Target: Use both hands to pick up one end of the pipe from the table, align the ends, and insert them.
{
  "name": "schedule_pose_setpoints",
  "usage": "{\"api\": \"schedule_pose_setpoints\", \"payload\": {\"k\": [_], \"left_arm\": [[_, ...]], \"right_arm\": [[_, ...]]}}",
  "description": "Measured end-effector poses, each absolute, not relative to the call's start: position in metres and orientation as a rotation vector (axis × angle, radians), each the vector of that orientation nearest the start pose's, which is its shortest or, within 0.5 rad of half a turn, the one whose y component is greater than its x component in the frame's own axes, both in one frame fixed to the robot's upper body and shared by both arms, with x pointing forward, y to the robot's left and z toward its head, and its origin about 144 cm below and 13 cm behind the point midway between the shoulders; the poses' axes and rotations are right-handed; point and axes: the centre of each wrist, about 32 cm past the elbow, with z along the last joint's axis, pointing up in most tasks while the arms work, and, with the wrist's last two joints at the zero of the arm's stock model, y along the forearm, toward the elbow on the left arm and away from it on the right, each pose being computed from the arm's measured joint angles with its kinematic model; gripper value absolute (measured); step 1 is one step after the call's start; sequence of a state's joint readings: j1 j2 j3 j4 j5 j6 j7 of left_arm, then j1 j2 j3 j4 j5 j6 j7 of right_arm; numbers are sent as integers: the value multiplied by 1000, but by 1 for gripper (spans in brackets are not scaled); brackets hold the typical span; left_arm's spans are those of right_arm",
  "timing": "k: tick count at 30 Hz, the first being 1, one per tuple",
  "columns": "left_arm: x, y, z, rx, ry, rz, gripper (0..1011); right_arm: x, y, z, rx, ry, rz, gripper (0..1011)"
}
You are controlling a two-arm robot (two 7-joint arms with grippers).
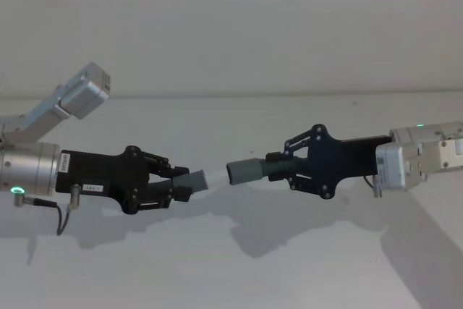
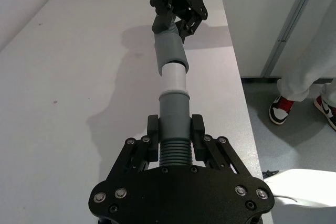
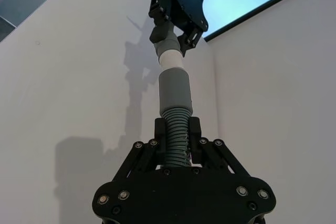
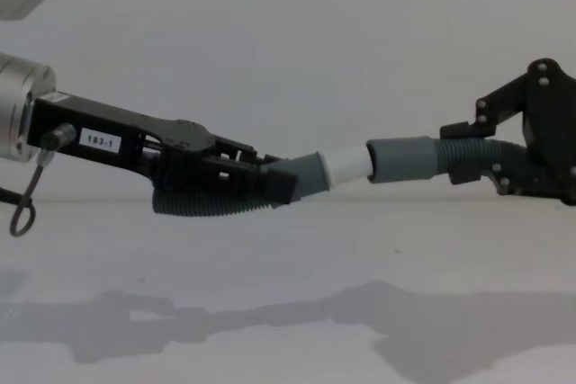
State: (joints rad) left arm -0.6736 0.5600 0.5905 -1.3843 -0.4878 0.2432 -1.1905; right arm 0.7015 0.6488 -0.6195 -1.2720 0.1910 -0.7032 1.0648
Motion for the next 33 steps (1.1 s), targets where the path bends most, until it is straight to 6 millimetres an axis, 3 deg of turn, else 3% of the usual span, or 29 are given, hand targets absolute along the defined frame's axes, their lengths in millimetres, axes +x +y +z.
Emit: {"api": "schedule_pose_setpoints", "payload": {"k": [33], "left_arm": [[589,267,1294,294,-28,59,327]], "right_arm": [[593,-308,1291,-290,-935,19,226]]}}
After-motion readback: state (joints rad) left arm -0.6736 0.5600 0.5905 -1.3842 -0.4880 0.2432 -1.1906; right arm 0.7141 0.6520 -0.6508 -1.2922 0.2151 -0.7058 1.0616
